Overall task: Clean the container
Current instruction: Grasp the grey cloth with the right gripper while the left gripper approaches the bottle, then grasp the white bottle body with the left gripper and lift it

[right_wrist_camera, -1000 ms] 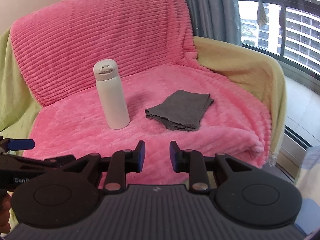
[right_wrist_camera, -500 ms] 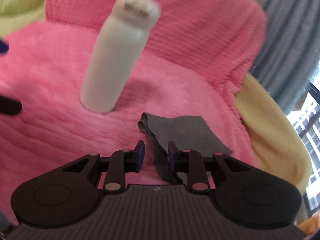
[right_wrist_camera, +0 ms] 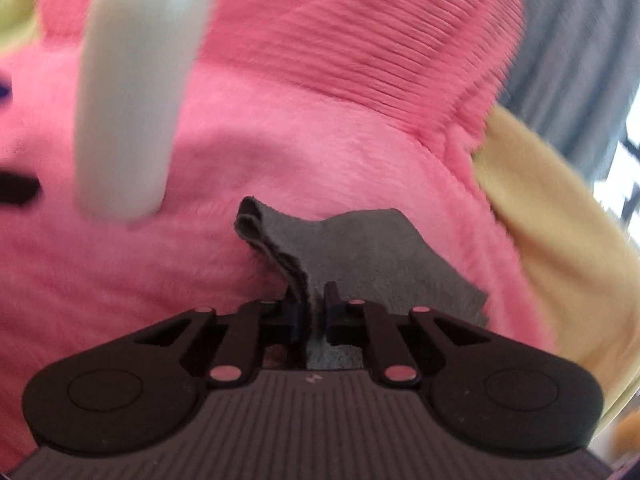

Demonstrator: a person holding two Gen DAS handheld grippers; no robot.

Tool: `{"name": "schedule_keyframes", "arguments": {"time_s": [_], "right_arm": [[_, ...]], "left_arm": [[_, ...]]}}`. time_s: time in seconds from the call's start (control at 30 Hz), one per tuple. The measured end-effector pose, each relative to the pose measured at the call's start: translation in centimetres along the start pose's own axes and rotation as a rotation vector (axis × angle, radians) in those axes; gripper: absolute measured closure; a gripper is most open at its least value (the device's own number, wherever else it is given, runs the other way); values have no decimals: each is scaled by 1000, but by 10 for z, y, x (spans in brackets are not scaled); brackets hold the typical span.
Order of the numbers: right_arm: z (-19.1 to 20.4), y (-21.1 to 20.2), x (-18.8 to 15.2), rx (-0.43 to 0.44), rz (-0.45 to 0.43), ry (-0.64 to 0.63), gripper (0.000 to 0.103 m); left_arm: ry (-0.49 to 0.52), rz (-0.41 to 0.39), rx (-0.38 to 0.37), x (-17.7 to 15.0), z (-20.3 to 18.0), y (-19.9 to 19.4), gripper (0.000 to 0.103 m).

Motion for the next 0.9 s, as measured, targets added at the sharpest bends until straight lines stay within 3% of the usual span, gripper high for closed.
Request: {"name": "schedule_keyframes", "arguments": {"time_s": [0.17,0.4,0.53,0.63,0.67,0.9], "right_arm": [[-41,-11,-1,121,26,293,96],[-92,-14,5,250,38,532,96],[-105,-25,18,307,0,574,97],[-114,-34,35,326,-35,571,98],[-115,-37,40,334,-44,571,98],[-120,-49,82,461,-109,623,99]], "left_arm": [[-13,-47,-34,19,-6,21,2],[-55,-93,16,26,-4,43,2],[-11,-174,-20,31,-9,42,3],[58,-181,9,31,-14,48,29],[54,-184,13,31,-13,49,33],[20,-210,-18,29,-4,50,34]]}}
Point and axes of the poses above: each gripper's, at about its wrist camera, not at the fingertips, and y roughly the way its jaws point, z to its left, x to its top, the point moved 4 cm from there along y, roughly the way its jaws point, and after that the axes turned 12 degrees about -x, right-handed, at the moved point
